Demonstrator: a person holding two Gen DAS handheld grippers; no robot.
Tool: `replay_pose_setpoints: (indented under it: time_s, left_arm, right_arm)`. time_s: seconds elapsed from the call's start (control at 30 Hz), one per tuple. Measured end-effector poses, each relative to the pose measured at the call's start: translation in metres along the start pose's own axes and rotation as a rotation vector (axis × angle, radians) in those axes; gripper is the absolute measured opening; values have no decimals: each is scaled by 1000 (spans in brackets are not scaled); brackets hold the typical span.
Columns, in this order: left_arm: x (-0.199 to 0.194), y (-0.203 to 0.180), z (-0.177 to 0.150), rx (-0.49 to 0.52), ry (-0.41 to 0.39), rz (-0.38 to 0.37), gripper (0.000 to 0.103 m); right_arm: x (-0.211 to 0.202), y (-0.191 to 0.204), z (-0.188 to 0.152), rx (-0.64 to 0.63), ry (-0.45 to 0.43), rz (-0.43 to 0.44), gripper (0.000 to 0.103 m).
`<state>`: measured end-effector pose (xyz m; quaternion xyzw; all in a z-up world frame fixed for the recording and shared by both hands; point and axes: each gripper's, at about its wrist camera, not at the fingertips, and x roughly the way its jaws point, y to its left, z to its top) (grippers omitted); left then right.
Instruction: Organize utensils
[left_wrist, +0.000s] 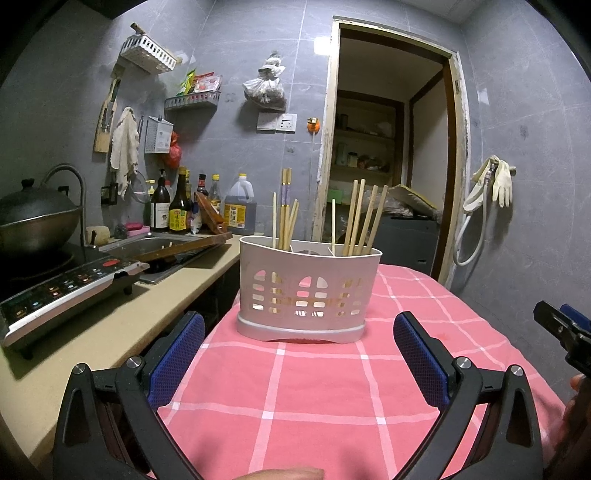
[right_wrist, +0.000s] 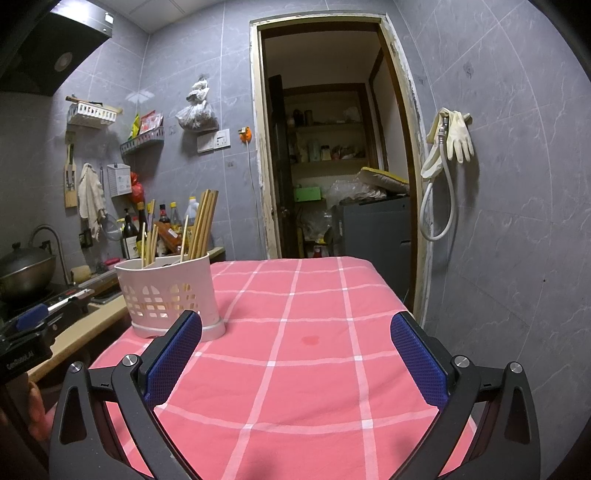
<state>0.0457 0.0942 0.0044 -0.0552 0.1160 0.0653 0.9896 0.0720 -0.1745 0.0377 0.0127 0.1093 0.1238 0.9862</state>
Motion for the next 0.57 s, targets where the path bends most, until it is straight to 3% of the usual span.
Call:
replay_pose_setpoints:
  time_s: [0.57]
  left_arm:
    - [7,-1,-5,8,17,-3,100]
  right_arm:
    - [-5,9,-5,4,10,1,103]
